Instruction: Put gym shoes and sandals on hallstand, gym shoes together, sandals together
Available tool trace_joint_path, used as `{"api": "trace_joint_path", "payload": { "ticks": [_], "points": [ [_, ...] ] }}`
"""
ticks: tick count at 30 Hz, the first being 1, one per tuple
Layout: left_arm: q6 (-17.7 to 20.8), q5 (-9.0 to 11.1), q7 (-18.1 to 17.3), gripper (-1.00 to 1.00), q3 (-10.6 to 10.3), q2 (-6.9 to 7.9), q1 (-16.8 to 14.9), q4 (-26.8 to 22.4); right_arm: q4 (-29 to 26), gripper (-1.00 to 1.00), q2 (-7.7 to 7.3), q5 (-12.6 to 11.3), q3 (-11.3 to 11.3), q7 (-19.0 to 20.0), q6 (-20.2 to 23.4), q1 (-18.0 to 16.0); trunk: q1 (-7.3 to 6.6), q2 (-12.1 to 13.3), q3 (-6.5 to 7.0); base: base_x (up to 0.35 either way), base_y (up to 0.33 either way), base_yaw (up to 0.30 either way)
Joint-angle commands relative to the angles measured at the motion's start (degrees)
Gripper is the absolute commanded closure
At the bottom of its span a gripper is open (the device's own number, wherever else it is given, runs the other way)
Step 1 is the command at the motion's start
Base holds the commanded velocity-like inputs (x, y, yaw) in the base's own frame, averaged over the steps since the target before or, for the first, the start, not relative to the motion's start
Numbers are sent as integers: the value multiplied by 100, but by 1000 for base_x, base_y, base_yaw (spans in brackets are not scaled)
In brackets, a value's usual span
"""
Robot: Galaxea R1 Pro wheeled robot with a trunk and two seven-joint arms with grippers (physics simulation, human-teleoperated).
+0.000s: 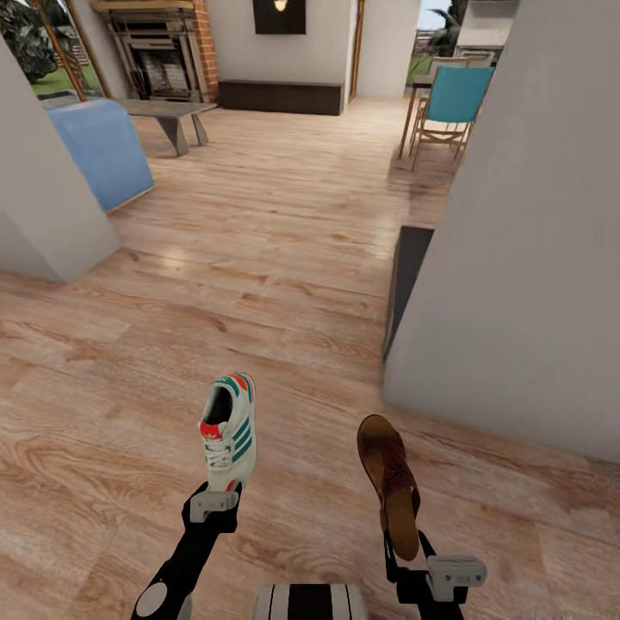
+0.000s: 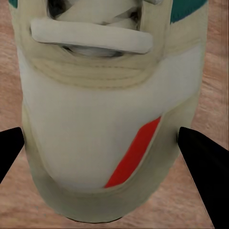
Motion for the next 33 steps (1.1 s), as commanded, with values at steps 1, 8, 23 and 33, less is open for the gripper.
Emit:
{"api": "trace_joint_path", "payload": {
  "ticks": [1,8,23,33],
  "points": [
    [0,0,-1,100,0,0,-1,1,1,100,0,-20,0,10,-5,-1,0,0,6,-19,0,-202],
    [0,2,-1,100,0,-1,-6,4,3,100,0,-25,-4,10,-5,-3,0,0,52,-8,0,-213],
    [0,3,-1,100,1,-1,-7,5,4,100,0,-27,-11,10,-4,-4,0,0,152,-1,0,-219],
    [0,3,-1,100,0,-1,-7,5,13,100,0,-45,-51,10,0,-8,0,0,219,-16,0,-220]
  ]
}}
